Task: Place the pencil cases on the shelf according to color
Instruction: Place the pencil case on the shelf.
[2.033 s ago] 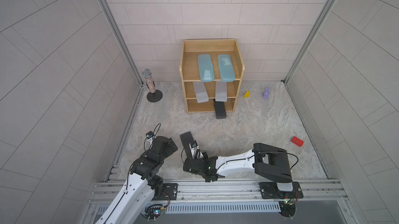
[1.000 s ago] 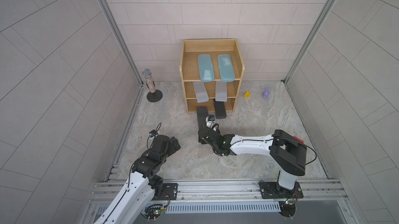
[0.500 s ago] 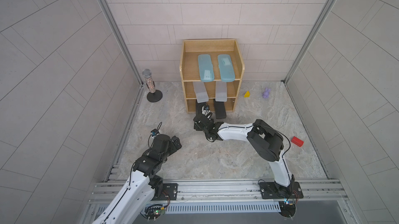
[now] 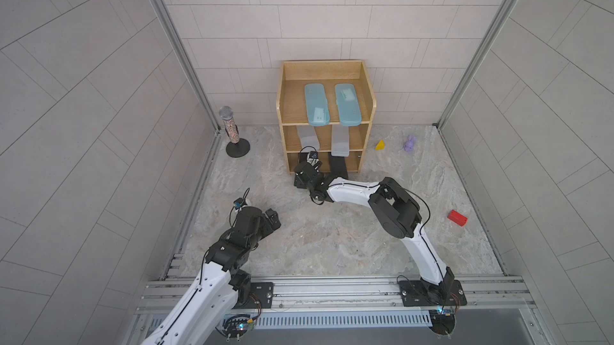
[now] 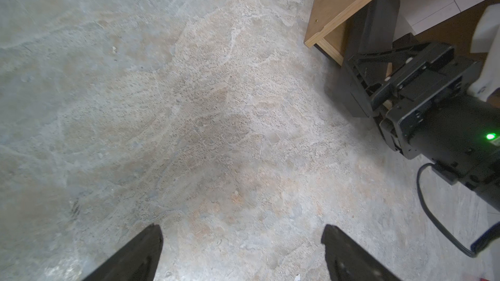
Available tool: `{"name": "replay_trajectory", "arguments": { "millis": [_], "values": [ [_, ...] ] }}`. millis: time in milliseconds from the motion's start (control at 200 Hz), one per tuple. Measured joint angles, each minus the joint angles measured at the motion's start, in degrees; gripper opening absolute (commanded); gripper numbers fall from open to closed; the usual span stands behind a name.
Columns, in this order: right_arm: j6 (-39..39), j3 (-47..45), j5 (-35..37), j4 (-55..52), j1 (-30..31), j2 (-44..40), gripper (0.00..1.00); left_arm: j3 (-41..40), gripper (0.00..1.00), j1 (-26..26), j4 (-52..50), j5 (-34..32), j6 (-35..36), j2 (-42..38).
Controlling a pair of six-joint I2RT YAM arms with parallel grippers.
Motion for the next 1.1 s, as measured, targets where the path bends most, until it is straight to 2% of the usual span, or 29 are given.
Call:
{"name": "replay_trajectory", "arguments": {
  "millis": [195,340,1006,1101],
  "values": [
    [-0.3,0.1,-1.3,-0.8,-0.3,0.1,0.93,-0.1,1.00,0.0,0.2,0.6,0.2,0.0],
    [-0.4,-0.5,-1.6,-0.8,-0.4,0.0,1.00,-0.1,1.00,0.0,0.2,0.9,0.5,-0.3],
    [-2.2,-17.9,-2.1,7.0,2.3,-11.8,1.00,-0.3,1.00,0.0,-0.5,3.1,0.7,-3.1],
    [-2.4,-22.1,-1.7,8.8,3.3,-14.3,0.95,-0.3,1.00,0.0,-1.2,3.3,0.7,-3.4]
  ]
}}
